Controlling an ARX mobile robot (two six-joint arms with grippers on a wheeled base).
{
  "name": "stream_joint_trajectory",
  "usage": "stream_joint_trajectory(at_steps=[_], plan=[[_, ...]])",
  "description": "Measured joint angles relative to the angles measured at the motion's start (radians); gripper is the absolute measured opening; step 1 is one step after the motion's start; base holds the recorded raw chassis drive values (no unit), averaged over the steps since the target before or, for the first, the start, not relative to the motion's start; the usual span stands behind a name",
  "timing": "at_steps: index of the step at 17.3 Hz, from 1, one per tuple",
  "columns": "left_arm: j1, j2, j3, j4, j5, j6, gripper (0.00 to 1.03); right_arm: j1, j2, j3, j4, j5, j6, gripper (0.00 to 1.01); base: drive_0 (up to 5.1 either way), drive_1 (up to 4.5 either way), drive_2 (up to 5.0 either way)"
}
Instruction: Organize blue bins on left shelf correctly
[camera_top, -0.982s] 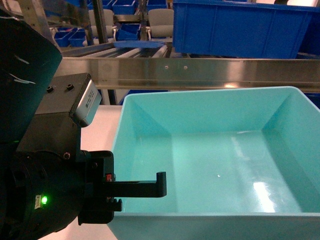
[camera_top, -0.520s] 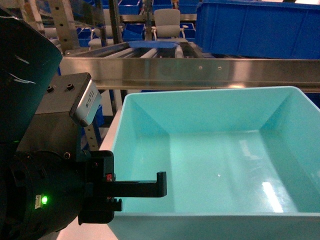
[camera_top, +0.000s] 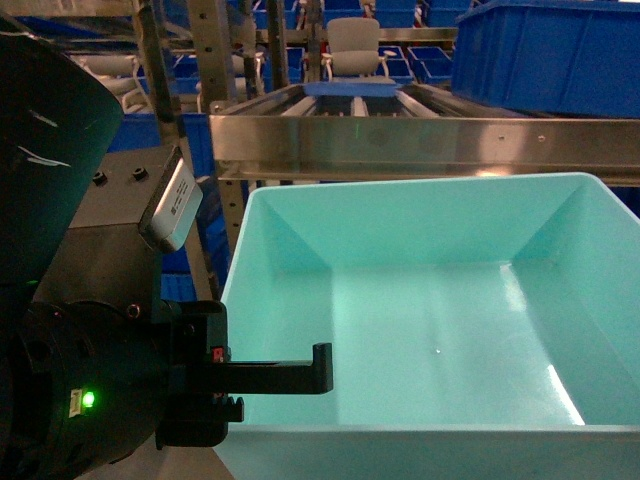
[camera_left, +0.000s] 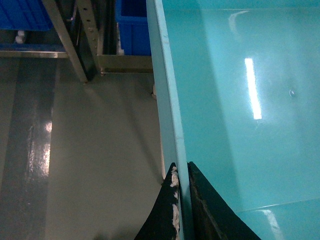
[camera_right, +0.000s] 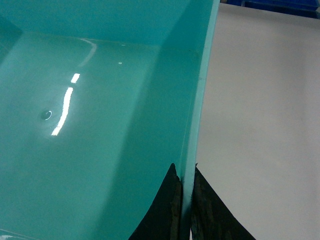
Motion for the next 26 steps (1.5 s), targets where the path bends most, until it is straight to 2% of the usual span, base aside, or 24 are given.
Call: stream_joint_trajectory(at_steps=[26], plan=[[0.0, 0.0, 0.0, 0.0, 0.0, 0.0, 0.02, 0.0, 0.0, 0.0, 0.0, 0.0, 0.0, 0.02, -5.0, 2.4, 2.4]])
